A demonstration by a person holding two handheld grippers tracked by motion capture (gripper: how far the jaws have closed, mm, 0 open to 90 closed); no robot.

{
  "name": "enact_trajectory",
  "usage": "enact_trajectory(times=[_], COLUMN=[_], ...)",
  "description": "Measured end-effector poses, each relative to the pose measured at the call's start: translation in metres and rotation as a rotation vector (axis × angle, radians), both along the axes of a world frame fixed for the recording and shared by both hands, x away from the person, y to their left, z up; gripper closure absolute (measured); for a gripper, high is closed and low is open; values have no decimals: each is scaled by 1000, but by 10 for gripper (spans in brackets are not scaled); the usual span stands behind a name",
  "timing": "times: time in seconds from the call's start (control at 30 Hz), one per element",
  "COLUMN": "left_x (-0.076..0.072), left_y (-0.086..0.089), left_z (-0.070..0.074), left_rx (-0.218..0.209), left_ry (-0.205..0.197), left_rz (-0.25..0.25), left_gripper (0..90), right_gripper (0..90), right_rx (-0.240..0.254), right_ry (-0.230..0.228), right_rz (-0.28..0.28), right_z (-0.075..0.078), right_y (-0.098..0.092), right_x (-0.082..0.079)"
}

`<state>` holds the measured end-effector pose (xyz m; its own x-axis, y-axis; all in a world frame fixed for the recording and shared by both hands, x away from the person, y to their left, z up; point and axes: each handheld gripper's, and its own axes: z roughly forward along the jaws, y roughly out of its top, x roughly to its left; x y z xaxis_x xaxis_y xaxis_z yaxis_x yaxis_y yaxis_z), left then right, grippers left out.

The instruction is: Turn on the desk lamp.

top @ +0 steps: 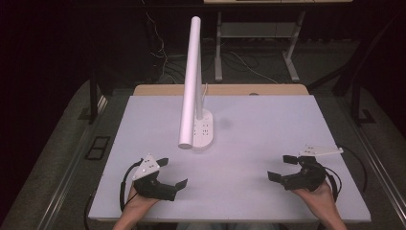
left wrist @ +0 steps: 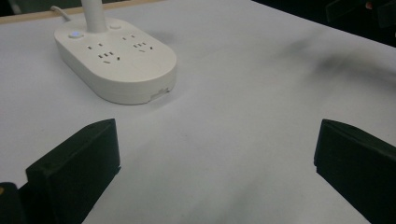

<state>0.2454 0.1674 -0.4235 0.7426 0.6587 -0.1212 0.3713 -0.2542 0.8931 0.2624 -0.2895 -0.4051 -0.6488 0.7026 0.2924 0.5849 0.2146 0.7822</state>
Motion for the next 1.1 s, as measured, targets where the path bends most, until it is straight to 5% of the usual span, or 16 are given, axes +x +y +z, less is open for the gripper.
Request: enact_trajectory(times=[1.1], left_x=[0], left_y=[1], left_z=[0], left_rx=[-8], left_ry=[0], left_rz=[11], left_gripper=[0], right_gripper=[3], right_rx=[-14], right_ry=[-3], right_rz=[50], right_z=[42], right_y=[23], right_x=[58])
